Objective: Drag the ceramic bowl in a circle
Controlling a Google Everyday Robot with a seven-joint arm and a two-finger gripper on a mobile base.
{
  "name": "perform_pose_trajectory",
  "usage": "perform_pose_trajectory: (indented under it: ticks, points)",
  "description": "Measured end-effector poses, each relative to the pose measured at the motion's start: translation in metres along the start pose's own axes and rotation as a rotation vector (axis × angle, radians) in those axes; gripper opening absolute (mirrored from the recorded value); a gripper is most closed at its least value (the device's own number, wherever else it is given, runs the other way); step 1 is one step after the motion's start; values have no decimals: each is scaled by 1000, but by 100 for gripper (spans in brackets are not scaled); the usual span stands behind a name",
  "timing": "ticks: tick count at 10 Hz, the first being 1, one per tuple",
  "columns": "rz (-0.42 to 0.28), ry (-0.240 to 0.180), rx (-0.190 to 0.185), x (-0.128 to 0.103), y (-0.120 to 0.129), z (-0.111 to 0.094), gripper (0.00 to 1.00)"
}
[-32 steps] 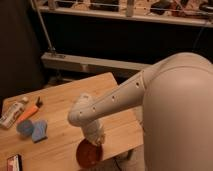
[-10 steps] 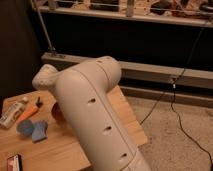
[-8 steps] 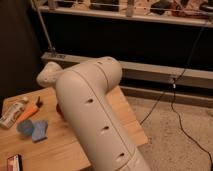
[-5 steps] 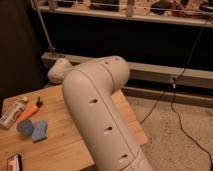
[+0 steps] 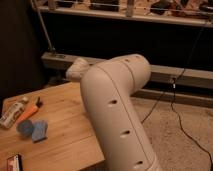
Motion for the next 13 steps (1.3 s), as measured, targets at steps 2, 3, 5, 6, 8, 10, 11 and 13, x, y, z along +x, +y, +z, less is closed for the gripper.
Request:
perform_pose_trajectory:
  ticks: [2, 3, 5, 6, 8, 10, 11, 13]
  points:
    - [-4, 19, 1, 32, -14, 9, 0]
    - [-14, 27, 1, 53, -19, 13, 0]
    - [-41, 25, -10, 81, -17, 14, 0]
    - [-79, 9, -25, 102, -8, 10, 0]
    - [-136, -9, -57, 128, 16, 2, 0]
    - [-219, -44, -72, 152, 47, -9, 0]
    - [-259, -59, -77, 160, 62, -14, 0]
    - [-349, -83, -89, 172, 100, -26, 0]
